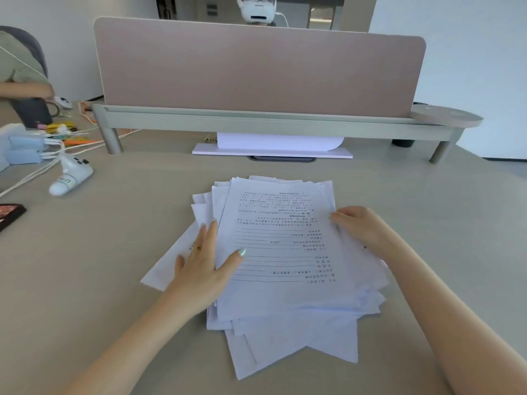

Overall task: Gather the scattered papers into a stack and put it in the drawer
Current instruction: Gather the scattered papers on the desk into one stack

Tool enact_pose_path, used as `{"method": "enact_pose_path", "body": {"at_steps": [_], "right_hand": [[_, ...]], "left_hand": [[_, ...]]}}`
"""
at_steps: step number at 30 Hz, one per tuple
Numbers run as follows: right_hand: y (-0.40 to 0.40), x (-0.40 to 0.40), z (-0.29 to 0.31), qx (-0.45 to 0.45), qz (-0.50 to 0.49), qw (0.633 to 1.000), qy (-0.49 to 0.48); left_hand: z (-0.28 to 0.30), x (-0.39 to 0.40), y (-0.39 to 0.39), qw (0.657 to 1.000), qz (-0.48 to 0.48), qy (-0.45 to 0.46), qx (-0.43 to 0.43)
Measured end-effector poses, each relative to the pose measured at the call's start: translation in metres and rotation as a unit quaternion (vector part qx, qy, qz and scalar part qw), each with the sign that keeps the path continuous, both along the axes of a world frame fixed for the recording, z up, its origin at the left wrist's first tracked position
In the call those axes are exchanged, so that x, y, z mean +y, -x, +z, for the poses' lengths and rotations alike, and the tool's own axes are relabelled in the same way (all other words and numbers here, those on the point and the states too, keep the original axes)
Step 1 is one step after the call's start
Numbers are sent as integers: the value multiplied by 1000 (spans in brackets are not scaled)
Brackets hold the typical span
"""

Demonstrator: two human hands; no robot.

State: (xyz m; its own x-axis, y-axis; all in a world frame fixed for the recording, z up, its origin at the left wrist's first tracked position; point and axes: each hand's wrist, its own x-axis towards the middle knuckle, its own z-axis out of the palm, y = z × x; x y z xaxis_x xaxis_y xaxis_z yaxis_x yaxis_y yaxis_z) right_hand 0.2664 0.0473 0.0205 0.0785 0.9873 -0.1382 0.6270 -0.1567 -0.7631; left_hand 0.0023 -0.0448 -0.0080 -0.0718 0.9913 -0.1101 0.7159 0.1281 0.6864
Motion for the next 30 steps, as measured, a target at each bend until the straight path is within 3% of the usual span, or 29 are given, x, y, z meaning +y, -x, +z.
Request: {"method": "enact_pose_path", "body": {"at_steps": [4,8,14,16,19,21,23,26,30], "right_hand": [[-12,0,-1,55,-8,996,64],[-33,-1,-3,117,-33,990,74],[-48,2,-5,100,-54,992,47],[-49,3,-8,99,-47,993,38],[-48,3,-8,99,-40,994,28],[-54,3,-3,107,-28,994,28],[-64,0,4,116,0,992,47],[-77,-3,9,115,47,989,79],[-77,-4,5,72,50,993,79]], "left_hand": [[4,26,4,999,-17,-36,-15],[4,53,5,992,-87,-37,-89],[-2,59,-8,984,-132,-34,-118],[0,55,-14,990,-112,-59,-69],[-1,50,-14,992,-25,-92,80],[-3,49,-3,989,-10,-62,135],[-6,52,7,983,-49,-24,176],[-13,66,21,960,-159,-42,226],[-16,87,35,948,-262,-98,152]]}}
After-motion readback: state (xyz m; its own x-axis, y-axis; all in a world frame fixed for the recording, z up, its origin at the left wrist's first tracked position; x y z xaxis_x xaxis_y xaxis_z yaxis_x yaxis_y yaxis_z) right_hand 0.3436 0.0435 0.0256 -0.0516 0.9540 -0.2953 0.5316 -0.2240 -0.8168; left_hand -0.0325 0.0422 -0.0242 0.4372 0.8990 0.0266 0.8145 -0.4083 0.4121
